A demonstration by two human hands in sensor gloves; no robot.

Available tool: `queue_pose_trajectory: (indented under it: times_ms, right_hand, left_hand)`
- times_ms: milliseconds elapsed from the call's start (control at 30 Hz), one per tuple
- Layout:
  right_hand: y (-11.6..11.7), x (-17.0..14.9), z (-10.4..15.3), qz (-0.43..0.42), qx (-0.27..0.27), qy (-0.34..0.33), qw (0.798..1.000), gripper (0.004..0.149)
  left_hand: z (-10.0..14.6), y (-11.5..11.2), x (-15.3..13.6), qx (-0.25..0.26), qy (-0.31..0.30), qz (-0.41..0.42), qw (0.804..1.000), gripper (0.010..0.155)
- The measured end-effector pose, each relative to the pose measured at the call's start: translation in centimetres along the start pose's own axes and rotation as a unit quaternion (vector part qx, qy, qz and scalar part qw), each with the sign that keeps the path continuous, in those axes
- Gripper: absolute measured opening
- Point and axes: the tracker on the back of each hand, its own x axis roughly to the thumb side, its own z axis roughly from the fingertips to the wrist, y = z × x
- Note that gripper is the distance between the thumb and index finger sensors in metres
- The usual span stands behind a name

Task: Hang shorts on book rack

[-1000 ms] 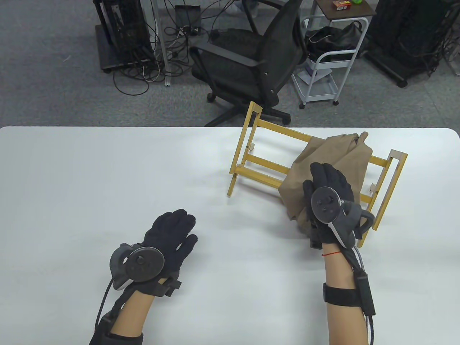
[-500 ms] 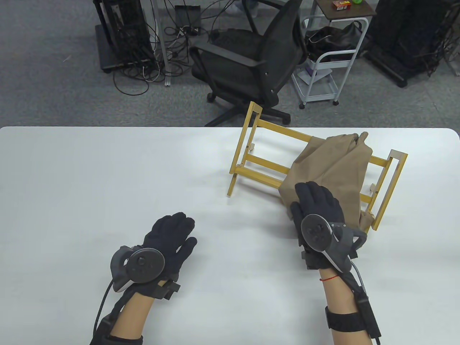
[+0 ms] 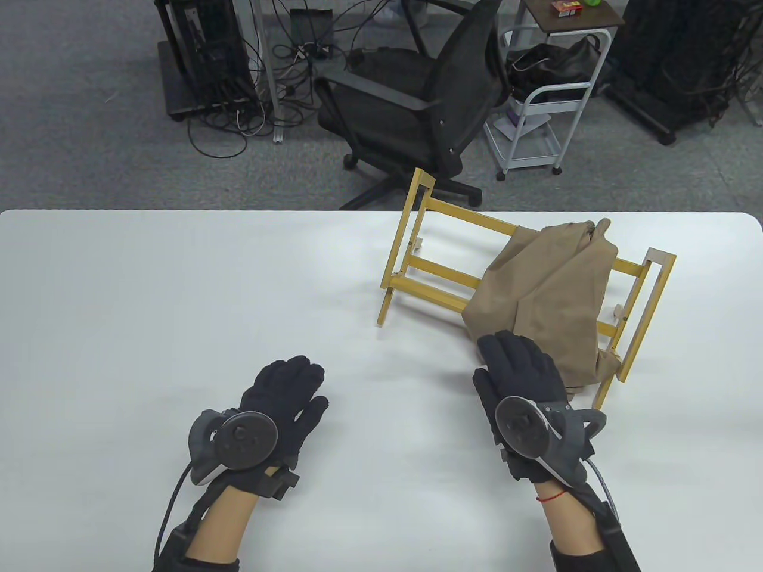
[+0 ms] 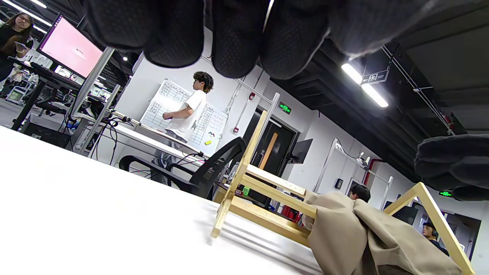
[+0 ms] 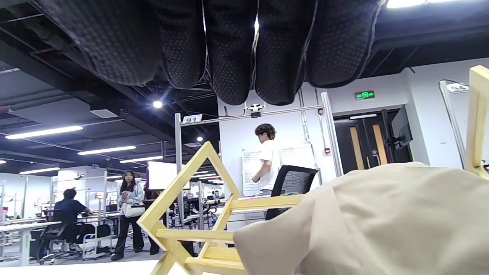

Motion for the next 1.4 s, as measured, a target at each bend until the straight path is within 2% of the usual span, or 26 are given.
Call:
queue_pose_trajectory:
  times_ms: [567, 1400]
  right_hand:
    - [2.9, 2.6, 2.1, 0.020, 0.057, -0.067, 0.996, 0.054]
    - [4.0, 5.0, 3.8, 0.027, 0.095, -0.127, 0.987, 0.054]
  left_hand:
    - [0.0, -0.4, 0.2, -0.012, -0.004, -0.001, 1.000, 0.055]
    - [0.0, -1.3, 0.8, -0.034, -0.015, 0.005, 0.999, 0.056]
